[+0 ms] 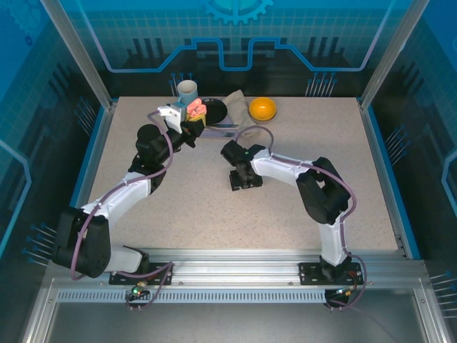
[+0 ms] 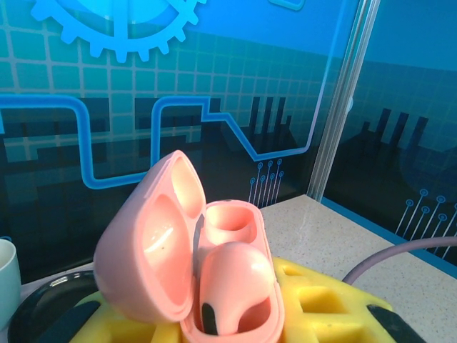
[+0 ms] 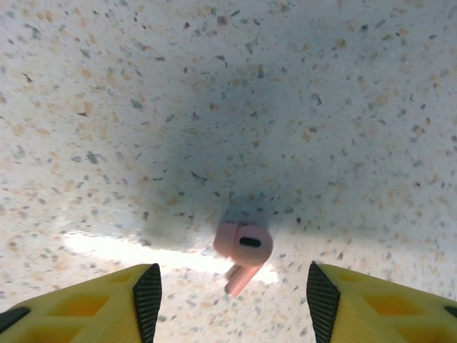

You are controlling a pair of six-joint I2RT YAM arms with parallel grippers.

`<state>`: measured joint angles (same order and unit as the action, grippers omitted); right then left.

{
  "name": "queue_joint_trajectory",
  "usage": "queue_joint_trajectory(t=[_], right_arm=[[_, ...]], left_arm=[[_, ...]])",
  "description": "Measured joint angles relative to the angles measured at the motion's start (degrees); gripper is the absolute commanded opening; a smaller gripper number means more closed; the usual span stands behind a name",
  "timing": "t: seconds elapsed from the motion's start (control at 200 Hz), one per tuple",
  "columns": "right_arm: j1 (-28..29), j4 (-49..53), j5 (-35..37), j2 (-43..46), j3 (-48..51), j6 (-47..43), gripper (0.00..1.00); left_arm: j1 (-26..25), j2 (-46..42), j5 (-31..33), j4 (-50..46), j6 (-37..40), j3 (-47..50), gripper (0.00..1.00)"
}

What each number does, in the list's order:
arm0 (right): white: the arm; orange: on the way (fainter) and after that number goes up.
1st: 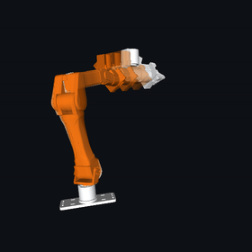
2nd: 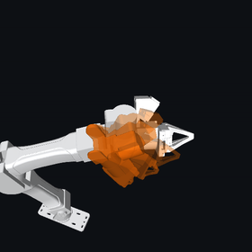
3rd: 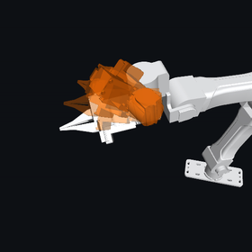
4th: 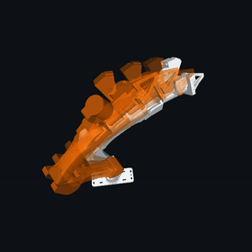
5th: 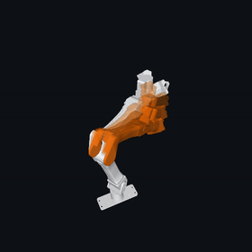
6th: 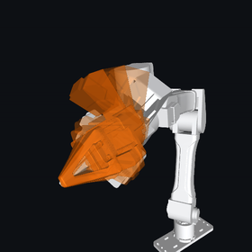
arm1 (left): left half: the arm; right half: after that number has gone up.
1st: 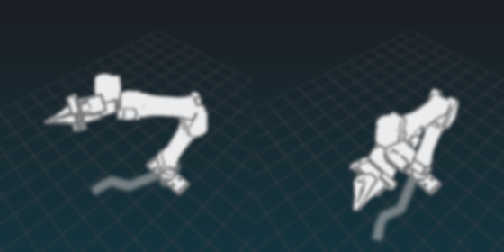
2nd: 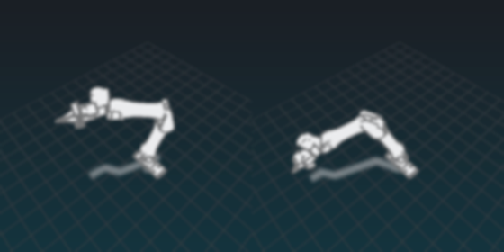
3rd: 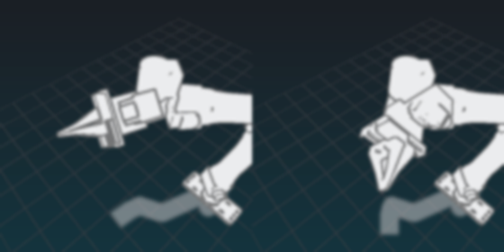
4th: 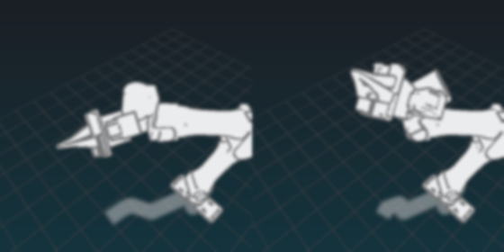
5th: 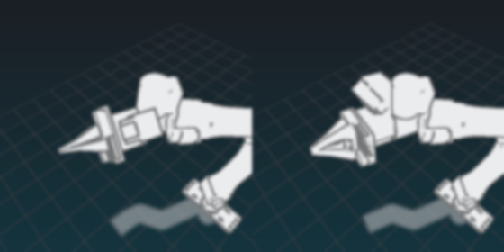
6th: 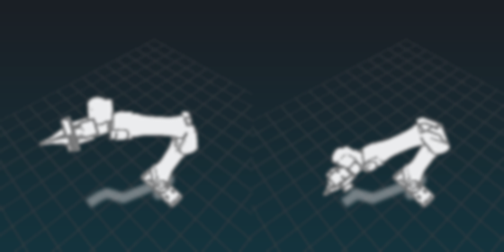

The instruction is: Insert the wireless bluetooth earbuds into the charging case

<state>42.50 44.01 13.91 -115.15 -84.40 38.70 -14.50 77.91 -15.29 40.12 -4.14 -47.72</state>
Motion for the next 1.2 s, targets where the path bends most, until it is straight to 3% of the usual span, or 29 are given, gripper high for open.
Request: queue_joint_trajectory(t=[0.35, 1.201], right_arm=[[0.7, 4.5, 2.6, -4.7, -4.0, 9.2, 0.52], [-0.3, 3.8, 3.3, -5.9, -4.1, 10.4, 0.40]], left_arm=[[0.0, 0.0, 0.0, 0.2, 0.0, 0.4, 0.00], [0.0, 0.0, 0.0, 0.7, 0.2, 0.4, 0.00]])
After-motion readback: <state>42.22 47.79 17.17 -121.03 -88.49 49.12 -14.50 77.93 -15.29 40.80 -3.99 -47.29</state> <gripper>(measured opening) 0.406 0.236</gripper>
